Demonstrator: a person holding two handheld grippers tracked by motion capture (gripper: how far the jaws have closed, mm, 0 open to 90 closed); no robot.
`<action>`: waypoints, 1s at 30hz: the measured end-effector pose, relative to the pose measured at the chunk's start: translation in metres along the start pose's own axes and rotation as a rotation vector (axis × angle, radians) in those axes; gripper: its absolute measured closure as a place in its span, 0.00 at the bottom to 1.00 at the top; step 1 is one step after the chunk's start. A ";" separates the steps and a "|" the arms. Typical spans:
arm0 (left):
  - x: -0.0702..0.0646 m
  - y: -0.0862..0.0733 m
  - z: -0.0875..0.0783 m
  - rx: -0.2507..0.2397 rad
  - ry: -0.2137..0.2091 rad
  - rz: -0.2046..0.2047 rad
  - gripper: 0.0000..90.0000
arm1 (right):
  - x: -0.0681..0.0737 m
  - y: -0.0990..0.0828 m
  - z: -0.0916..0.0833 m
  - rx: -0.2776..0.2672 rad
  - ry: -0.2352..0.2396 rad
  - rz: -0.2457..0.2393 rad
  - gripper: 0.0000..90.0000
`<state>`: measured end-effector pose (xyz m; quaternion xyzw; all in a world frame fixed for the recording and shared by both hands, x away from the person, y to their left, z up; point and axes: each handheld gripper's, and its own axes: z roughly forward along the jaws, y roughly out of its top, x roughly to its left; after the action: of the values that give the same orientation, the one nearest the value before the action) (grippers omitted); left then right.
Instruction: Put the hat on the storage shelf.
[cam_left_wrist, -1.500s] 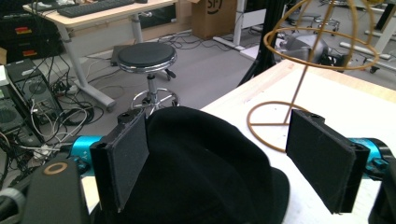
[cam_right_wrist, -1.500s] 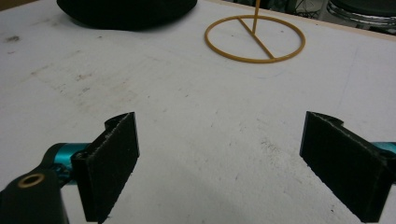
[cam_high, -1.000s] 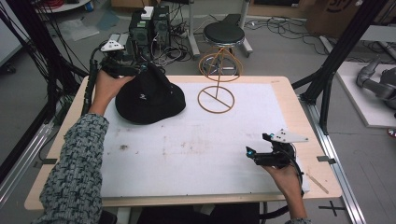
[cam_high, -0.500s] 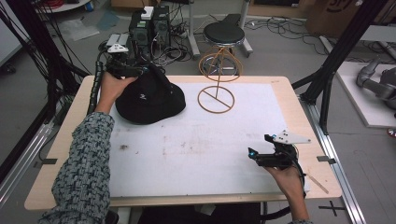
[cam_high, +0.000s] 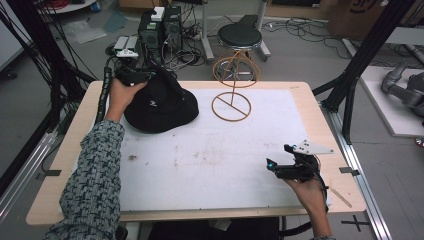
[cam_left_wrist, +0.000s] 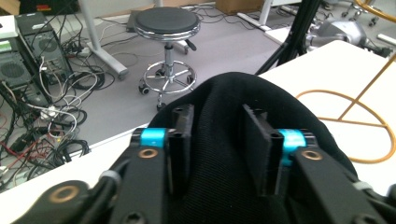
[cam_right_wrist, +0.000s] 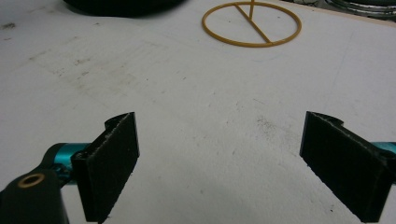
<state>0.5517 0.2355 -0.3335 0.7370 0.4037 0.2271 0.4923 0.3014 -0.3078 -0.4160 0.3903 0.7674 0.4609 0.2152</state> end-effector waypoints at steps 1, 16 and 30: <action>0.000 0.000 0.000 0.000 0.001 0.001 0.80 | 0.000 0.000 0.000 0.002 0.000 0.000 0.13; -0.010 0.016 -0.014 -0.029 0.022 0.025 0.97 | -0.001 0.001 0.001 0.002 0.005 -0.001 0.13; -0.021 0.053 -0.052 -0.212 -0.106 0.030 0.97 | -0.001 0.004 0.004 -0.008 0.017 -0.001 0.13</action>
<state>0.5211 0.2360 -0.2630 0.6976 0.3396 0.2368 0.5847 0.3067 -0.3058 -0.4139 0.3850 0.7675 0.4674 0.2106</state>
